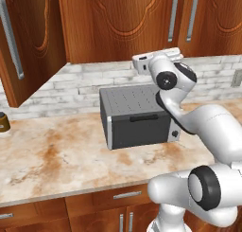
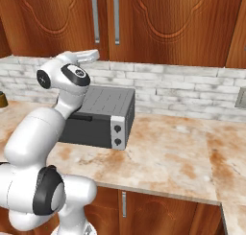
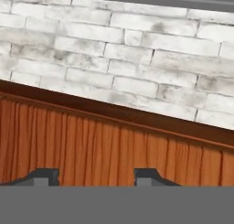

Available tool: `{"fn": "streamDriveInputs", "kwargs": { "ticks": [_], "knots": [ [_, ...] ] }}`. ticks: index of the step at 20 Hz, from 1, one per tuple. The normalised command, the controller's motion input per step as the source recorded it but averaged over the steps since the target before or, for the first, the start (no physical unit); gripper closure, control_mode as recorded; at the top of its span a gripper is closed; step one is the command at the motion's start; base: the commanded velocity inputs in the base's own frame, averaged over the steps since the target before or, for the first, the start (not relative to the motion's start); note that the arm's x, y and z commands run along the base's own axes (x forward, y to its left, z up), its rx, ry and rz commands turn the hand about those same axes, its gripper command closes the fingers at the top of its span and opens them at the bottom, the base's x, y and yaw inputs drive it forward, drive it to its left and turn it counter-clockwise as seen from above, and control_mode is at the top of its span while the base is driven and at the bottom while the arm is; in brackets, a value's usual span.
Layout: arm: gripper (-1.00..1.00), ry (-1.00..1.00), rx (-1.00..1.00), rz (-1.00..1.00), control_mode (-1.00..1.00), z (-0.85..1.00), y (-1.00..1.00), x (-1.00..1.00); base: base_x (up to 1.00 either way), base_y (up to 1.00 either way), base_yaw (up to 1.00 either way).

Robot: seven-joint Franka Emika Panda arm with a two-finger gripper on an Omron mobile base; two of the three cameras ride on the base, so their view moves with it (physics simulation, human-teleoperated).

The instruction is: Close all open cabinet doors.

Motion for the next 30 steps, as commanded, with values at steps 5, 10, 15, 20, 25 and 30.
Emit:
{"fn": "streamDriveInputs", "kwargs": {
  "ticks": [5, 10, 15, 20, 25, 30],
  "knots": [
    [-1.0, 0.11, 0.0, 0.01, -1.0, -0.68, 0.09, 0.13, 0.0, 0.0, 0.0],
    [-1.0, 0.09, 0.0, 0.07, -1.0, -0.63, 0.4, -0.37, 0.0, 0.0, 0.0],
    [-1.0, 0.12, 0.04, 0.02, -1.0, 0.28, 0.16, -0.56, 0.0, 0.0, 0.0],
    [-1.0, 0.31, 0.19, 0.0, -1.0, 0.87, -0.02, -0.52, 0.0, 0.0, 0.0],
    [-1.0, 0.47, 0.23, 0.0, -1.0, 0.57, -0.06, -0.61, 0.0, 0.0, 0.0],
    [-1.0, 0.37, 0.14, 0.04, -1.0, -0.07, -0.02, -0.87, 0.0, 0.0, 0.0]
  ]
}}
